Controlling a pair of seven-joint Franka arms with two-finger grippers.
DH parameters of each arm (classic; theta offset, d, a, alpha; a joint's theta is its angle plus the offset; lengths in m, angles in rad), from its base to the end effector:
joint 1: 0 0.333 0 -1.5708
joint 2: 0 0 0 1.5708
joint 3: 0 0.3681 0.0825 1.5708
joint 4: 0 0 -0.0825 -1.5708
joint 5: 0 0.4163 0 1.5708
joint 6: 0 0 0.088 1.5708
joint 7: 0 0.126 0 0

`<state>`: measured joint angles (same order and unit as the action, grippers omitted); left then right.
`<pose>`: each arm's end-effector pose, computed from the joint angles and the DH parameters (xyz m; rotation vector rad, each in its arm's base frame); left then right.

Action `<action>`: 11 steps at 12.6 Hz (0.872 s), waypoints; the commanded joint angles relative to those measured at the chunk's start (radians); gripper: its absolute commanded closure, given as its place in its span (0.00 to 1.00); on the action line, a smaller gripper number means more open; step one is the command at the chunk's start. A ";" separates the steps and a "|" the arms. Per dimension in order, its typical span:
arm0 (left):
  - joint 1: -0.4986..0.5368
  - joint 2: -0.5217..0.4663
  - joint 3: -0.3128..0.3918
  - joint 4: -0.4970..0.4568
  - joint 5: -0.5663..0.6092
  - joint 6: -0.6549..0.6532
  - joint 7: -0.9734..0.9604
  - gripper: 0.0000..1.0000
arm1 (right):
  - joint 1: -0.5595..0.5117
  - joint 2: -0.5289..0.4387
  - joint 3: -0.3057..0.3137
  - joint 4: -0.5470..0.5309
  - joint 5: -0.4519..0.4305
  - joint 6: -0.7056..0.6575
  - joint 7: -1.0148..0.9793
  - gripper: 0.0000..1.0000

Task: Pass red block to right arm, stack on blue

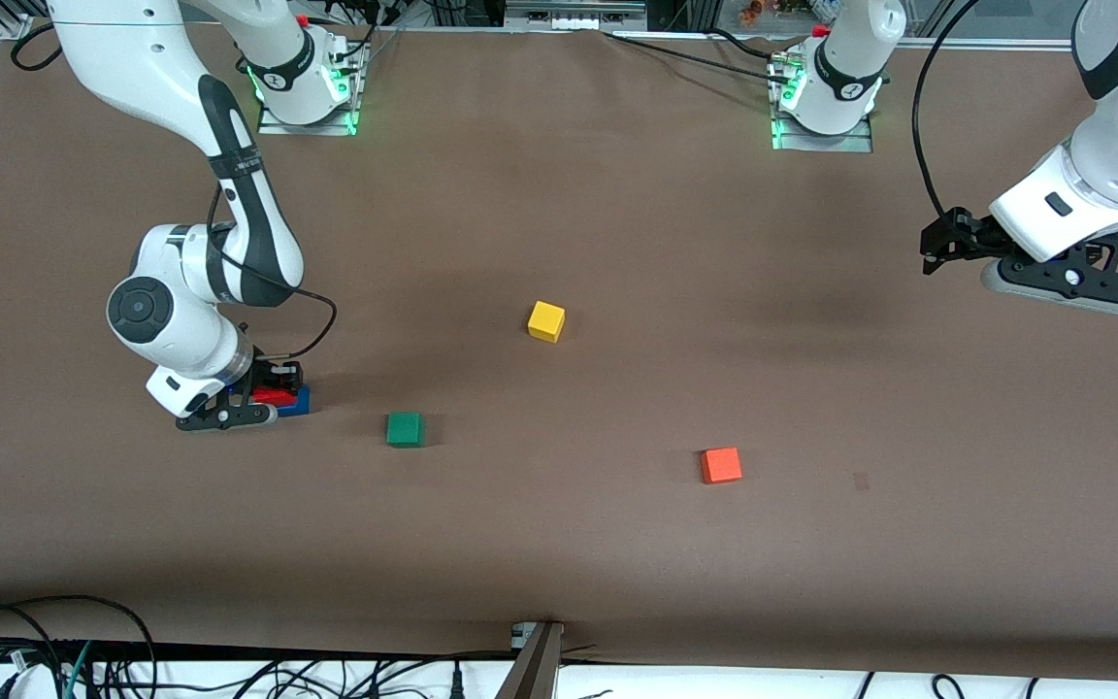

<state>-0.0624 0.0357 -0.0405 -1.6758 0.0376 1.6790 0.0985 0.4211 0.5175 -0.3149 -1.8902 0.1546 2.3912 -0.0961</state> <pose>0.6005 -0.0572 0.5925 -3.0888 0.3194 0.0503 0.6763 0.0887 0.2460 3.0875 0.1998 0.0227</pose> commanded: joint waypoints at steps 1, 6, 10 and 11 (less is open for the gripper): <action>0.018 0.003 -0.024 0.021 0.021 -0.034 -0.002 0.00 | 0.001 -0.005 0.002 -0.017 -0.018 0.025 0.007 1.00; 0.033 0.016 -0.013 0.042 0.007 -0.036 0.013 0.00 | -0.001 0.001 0.002 -0.012 -0.018 0.031 0.006 0.78; 0.035 0.007 -0.007 0.048 0.008 -0.039 0.010 0.00 | -0.008 -0.001 0.000 -0.001 -0.017 0.028 0.002 0.00; 0.038 0.007 -0.009 0.056 0.007 -0.038 0.007 0.00 | -0.008 -0.001 0.000 -0.001 -0.018 0.026 0.002 0.00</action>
<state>-0.0353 0.0364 -0.0442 -1.6585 0.0376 1.6677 0.1013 0.4178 0.5187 -0.3160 -1.8904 0.1538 2.4085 -0.0962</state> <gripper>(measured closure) 0.000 0.053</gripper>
